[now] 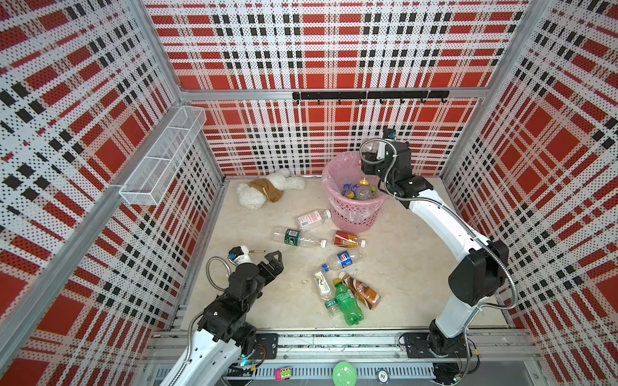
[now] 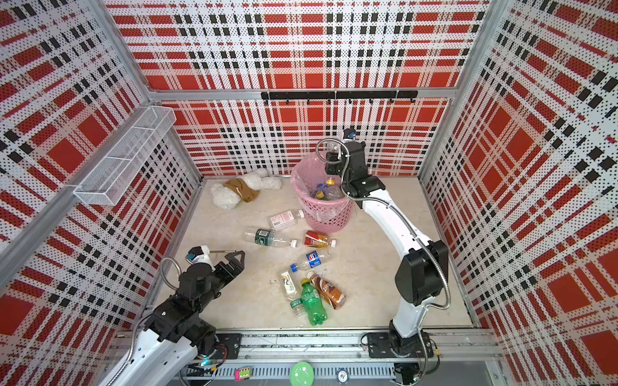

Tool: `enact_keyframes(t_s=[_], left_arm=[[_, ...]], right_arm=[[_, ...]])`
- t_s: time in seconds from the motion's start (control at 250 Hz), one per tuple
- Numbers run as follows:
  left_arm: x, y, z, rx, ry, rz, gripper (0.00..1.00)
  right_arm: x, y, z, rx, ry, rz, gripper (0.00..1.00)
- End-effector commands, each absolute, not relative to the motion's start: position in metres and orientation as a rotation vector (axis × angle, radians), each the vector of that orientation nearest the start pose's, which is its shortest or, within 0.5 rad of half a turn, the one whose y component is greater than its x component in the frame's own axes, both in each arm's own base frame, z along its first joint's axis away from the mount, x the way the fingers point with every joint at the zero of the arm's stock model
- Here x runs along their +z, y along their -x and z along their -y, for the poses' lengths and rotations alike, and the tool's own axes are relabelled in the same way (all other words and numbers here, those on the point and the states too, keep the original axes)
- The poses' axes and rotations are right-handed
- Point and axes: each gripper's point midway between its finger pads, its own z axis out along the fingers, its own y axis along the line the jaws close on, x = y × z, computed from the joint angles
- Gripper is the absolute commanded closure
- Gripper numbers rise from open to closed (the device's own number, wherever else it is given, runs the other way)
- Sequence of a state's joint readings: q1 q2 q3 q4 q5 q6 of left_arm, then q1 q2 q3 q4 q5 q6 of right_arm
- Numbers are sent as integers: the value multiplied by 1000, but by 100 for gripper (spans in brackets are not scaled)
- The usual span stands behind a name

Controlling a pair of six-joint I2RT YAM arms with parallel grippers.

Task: Throw the plastic bottles in the bin
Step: Throw the plastic bottle into the trash bin.

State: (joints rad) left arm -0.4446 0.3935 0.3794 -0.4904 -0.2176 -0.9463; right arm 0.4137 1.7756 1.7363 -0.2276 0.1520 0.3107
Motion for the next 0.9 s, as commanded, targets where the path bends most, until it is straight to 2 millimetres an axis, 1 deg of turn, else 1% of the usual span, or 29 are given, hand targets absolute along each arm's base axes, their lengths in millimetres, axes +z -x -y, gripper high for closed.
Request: enact_keyframes(t_s=[0.0, 0.06, 0.116, 0.168, 0.232, 0.276, 0.316, 0.364, 0.4, 0.444, 0.46, 0.488, 0.524, 0.604, 0.656, 0.692, 0.792, 0.896], left_arm=[[151, -230, 65, -611, 678, -2019, 1], [149, -232, 68, -618, 672, -2029, 1], [148, -234, 71, -625, 669, -2037, 1], [148, -236, 73, -633, 663, -2040, 1], [148, -239, 75, -635, 657, -2043, 1], [146, -239, 76, -633, 658, -2051, 1], [143, -240, 77, -632, 656, -2059, 1], [140, -242, 79, -638, 659, -2065, 1], [137, -243, 81, -644, 661, -2071, 1], [135, -244, 82, -651, 667, -2074, 1], [136, -245, 83, -656, 666, -2071, 1], [135, -246, 85, -663, 666, -2073, 1], [134, -249, 86, -669, 666, -2073, 1], [133, -253, 92, -681, 653, -2087, 1], [132, -255, 96, -686, 643, -2107, 1], [131, -256, 99, -687, 634, -2125, 0], [125, -252, 110, -697, 614, -2188, 1], [116, -236, 127, -694, 579, -2252, 2]], right_arm=[[376, -528, -200, 370, -15, -1790, 39], [377, -529, -198, 368, -28, -1788, 24], [382, -527, -198, 378, -32, -1782, 10], [388, -521, -196, 384, -28, -1767, 1], [395, -506, -190, 384, -21, -1751, 0], [397, -491, -183, 381, -18, -1739, 0], [395, -474, -174, 381, -25, -1727, 0], [384, -449, -162, 384, -40, -1716, 0], [369, -430, -152, 391, -59, -1712, 0], [345, -406, -142, 411, -87, -1723, 0], [336, -398, -134, 402, -119, -1724, 0], [319, -384, -127, 413, -148, -1730, 0], [297, -368, -116, 416, -190, -1738, 0], [250, -344, -95, 402, -306, -1795, 0], [233, -336, -88, 381, -335, -1840, 0], [228, -334, -87, 367, -339, -1862, 0], [228, -337, -86, 349, -346, -1878, 0], [227, -344, -90, 357, -351, -1880, 0]])
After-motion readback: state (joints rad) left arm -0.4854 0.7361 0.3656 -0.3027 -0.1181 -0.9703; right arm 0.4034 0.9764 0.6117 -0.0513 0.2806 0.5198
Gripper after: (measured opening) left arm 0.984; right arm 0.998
